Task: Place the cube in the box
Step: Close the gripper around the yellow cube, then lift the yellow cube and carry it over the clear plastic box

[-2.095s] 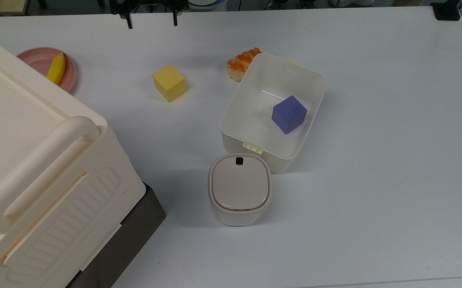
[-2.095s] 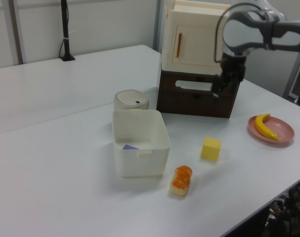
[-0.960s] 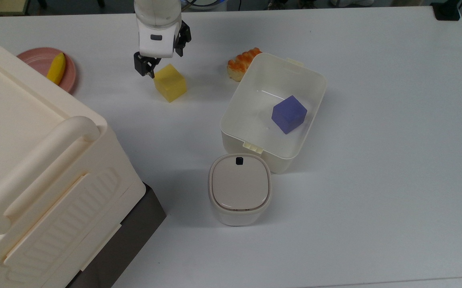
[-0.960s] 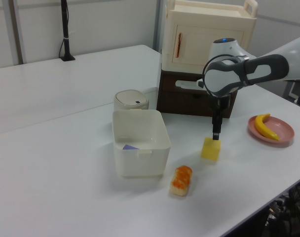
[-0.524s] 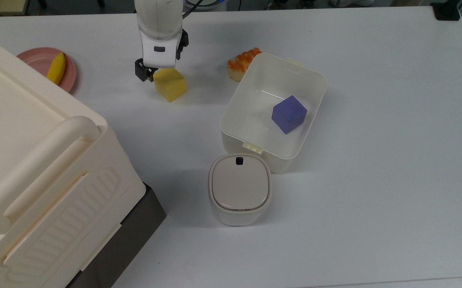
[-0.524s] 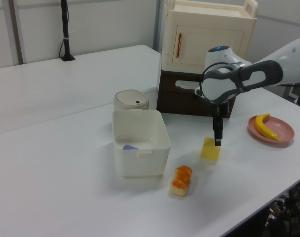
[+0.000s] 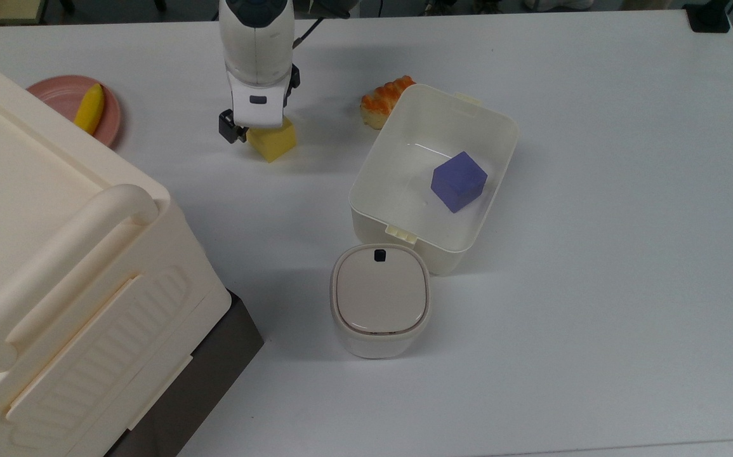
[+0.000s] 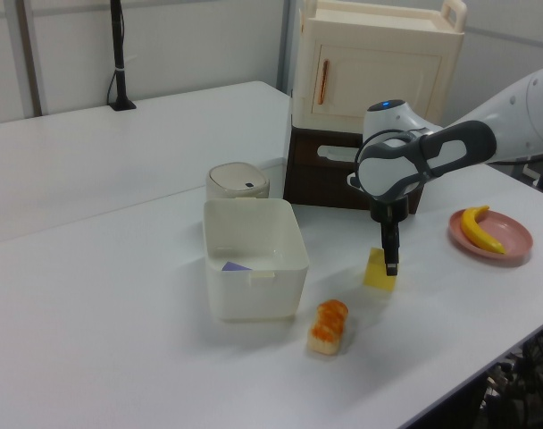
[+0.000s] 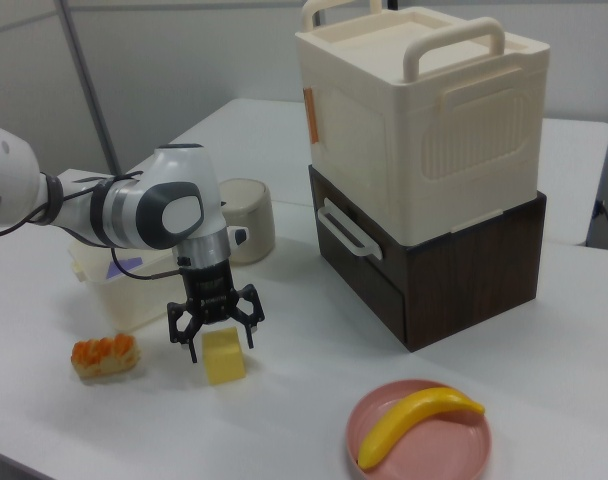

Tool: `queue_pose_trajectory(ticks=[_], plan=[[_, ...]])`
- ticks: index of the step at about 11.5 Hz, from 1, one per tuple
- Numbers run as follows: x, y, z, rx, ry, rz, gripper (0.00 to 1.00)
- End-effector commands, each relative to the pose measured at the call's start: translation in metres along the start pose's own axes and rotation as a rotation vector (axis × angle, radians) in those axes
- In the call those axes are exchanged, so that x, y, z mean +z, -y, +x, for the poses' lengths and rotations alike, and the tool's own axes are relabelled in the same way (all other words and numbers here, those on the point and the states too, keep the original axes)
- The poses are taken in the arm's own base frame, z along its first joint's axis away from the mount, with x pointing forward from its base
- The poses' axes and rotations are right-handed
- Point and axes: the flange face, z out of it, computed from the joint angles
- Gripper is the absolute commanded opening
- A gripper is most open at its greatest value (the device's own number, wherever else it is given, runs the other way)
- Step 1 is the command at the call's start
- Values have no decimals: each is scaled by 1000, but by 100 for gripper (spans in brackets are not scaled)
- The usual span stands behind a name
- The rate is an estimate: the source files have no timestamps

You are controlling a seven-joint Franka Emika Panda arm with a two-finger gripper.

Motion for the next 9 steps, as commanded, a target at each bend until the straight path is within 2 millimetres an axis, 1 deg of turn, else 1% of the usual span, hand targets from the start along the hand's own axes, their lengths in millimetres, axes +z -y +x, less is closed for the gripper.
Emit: queue_pose_trajectory(ticks=[1,2,6,7,9], plan=[[-1,-2,3,-36,13,-51,46],[-4,-4,3,-32,9,-55,31],[-11,-6,5,-23,0,-67,32],[-15,-6,4,-18,-8,-69,32],[-51,-13,7,-2,-58,-110,32]])
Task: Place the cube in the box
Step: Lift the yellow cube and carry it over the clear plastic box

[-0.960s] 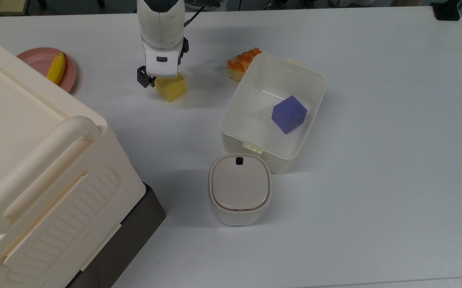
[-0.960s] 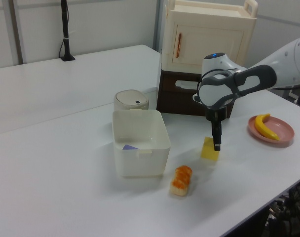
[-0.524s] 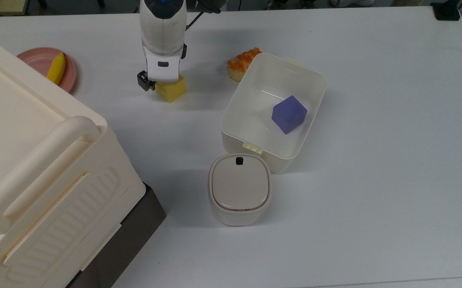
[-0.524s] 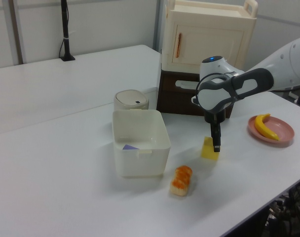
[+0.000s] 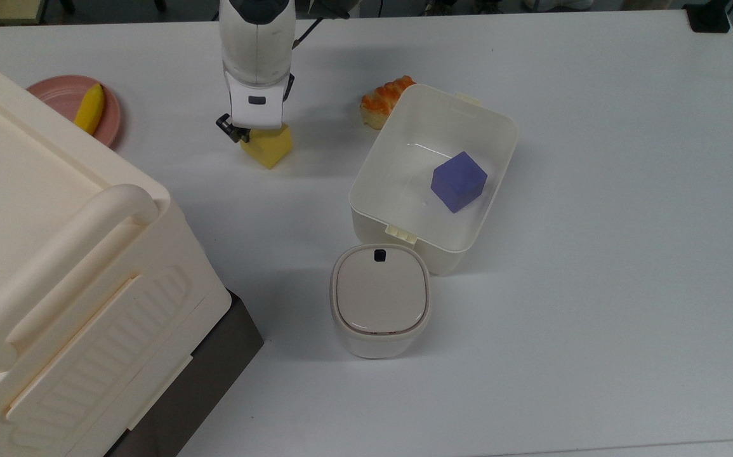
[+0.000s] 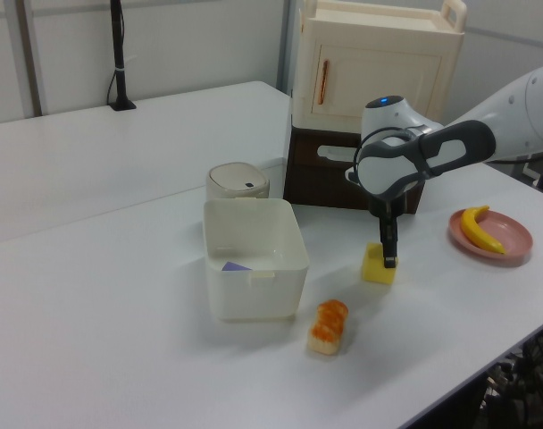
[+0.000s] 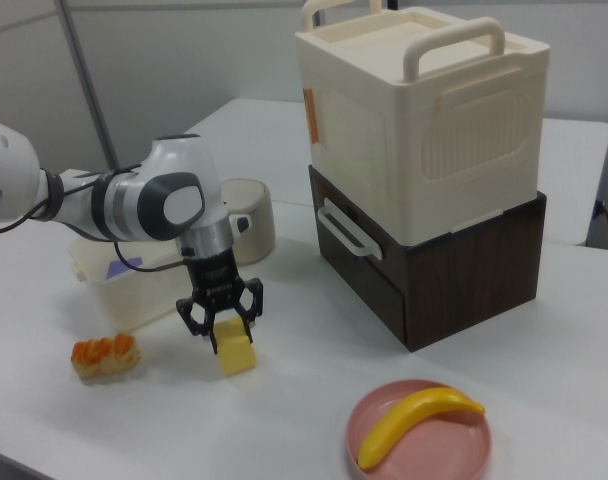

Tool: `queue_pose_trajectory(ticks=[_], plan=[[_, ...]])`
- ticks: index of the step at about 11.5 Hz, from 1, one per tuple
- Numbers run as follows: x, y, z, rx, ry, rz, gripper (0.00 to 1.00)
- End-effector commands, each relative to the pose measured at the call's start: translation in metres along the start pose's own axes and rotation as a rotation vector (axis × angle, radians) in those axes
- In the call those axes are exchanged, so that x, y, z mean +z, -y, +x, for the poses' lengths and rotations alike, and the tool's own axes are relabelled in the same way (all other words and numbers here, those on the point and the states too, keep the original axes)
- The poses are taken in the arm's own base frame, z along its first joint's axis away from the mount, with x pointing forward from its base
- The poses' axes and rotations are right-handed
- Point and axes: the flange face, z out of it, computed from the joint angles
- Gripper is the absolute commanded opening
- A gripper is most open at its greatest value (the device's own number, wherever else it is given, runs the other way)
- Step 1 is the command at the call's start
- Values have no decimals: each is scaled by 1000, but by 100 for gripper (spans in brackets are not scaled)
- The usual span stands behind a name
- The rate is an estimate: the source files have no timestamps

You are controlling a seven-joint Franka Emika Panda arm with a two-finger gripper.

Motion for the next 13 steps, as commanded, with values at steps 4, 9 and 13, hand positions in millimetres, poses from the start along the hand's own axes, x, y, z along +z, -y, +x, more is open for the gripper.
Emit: queue_pose_trajectory(ticks=[4,9,13], plan=[[-157,-6,19,171,-271,-71,32],[-246,55,75,464,-409,26,34],[-238,99,107,627,-344,99,36]])
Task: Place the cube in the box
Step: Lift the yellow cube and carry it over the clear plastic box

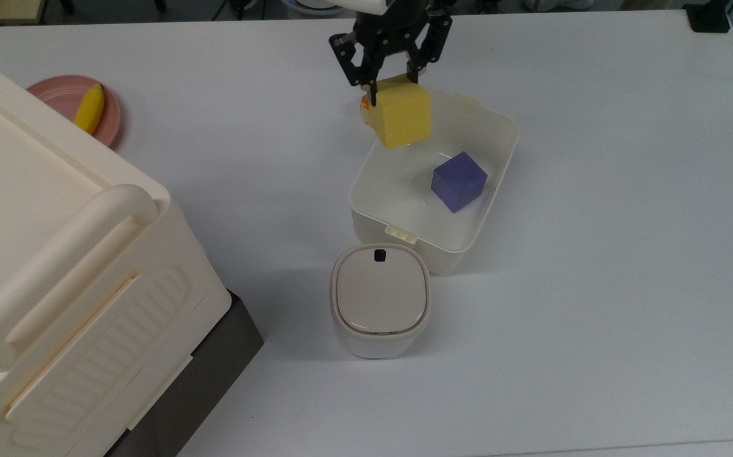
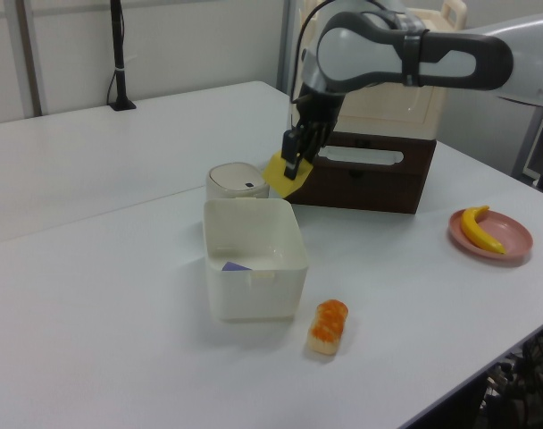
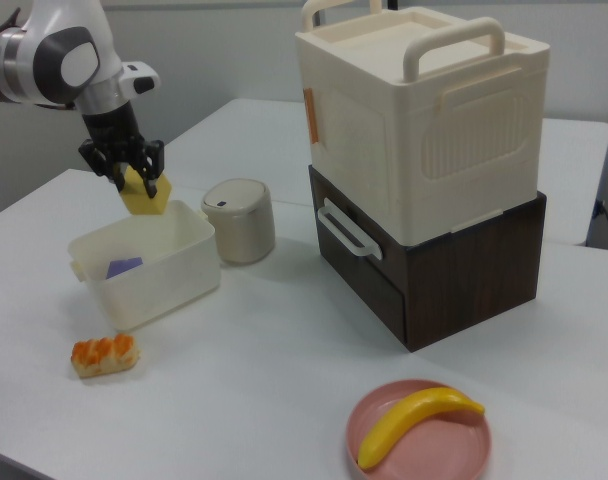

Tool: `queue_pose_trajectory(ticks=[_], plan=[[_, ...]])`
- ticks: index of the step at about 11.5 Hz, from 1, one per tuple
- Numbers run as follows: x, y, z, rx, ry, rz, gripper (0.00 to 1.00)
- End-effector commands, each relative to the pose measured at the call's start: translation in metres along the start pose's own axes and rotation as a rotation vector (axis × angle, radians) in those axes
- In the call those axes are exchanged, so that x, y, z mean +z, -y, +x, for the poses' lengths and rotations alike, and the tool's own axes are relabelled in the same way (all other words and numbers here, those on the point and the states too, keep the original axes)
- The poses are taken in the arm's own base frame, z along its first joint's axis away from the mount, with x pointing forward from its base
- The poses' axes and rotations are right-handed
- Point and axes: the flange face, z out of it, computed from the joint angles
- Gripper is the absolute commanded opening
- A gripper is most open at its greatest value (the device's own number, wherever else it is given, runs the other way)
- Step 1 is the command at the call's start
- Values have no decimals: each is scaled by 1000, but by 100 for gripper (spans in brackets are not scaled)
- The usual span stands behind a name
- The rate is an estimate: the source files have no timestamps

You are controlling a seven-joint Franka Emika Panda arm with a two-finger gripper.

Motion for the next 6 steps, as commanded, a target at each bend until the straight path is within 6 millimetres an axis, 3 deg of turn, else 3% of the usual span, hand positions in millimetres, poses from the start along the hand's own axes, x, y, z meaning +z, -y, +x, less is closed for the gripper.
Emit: queue_pose_trajectory(ticks=[1,4,5,6], plan=[[3,17,-5,151,46,17,36],[6,28,-13,273,119,12,40],[7,29,-17,272,151,5,58],[8,31,-18,268,156,2,100]])
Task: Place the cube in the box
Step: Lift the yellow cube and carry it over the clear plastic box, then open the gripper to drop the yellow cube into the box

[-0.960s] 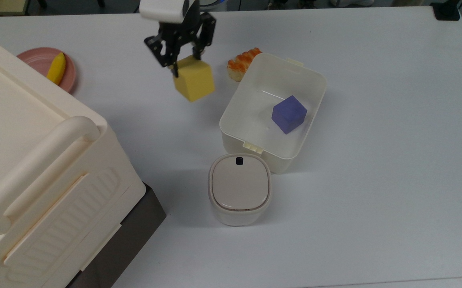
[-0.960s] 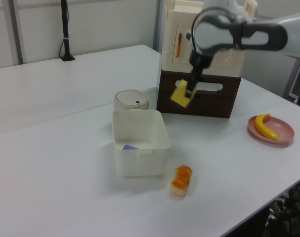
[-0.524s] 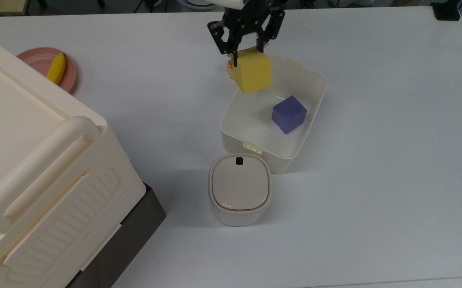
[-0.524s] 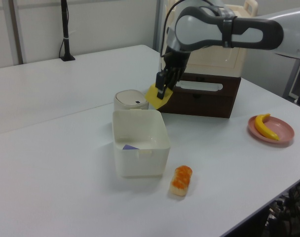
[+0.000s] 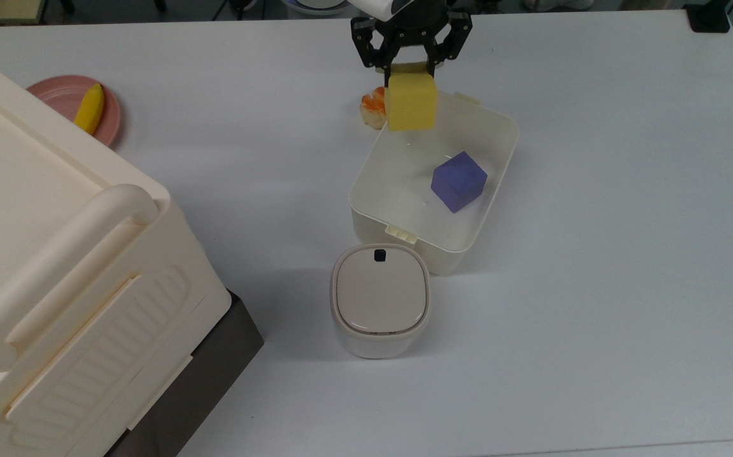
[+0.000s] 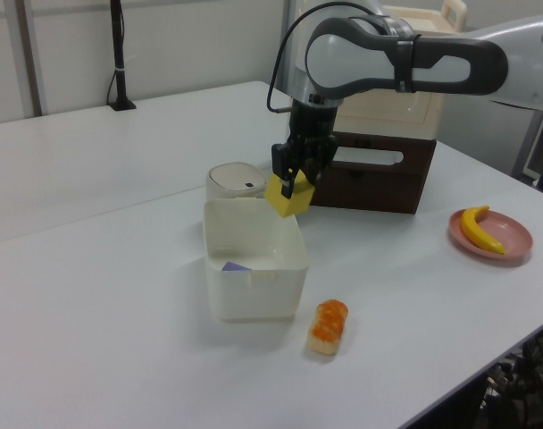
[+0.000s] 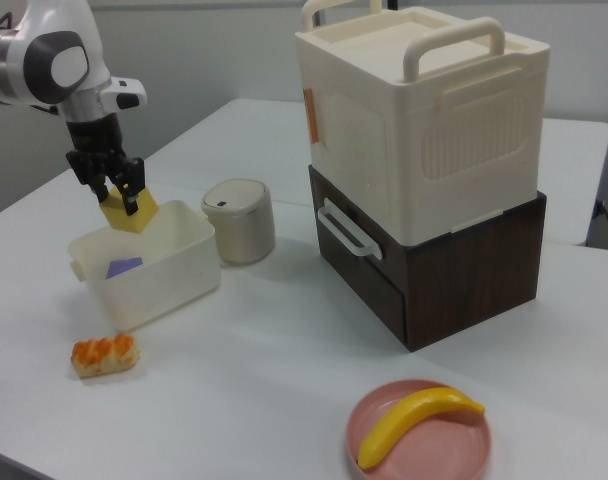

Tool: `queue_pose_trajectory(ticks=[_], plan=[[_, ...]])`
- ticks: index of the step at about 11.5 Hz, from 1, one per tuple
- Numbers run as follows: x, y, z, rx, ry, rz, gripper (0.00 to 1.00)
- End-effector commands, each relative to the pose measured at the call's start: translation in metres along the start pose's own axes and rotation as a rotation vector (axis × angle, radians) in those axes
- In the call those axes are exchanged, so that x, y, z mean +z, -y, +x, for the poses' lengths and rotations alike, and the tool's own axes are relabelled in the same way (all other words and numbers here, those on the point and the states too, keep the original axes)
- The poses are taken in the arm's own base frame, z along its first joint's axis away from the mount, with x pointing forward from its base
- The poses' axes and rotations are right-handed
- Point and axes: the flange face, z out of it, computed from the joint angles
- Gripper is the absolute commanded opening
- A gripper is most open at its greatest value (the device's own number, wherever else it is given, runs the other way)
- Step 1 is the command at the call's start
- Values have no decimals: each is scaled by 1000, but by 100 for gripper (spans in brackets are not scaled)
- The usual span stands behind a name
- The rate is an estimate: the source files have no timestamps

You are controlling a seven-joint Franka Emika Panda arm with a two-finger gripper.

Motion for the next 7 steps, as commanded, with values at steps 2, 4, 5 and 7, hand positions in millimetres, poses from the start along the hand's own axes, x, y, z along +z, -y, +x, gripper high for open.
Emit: queue_pose_trajectory(ticks=[2,4,5,7], plan=[[-5,7,-9,15,31,-5,100],[-7,7,-8,10,22,-5,100],[-8,7,-8,10,16,-3,100],[-8,7,-8,6,16,-3,100]])
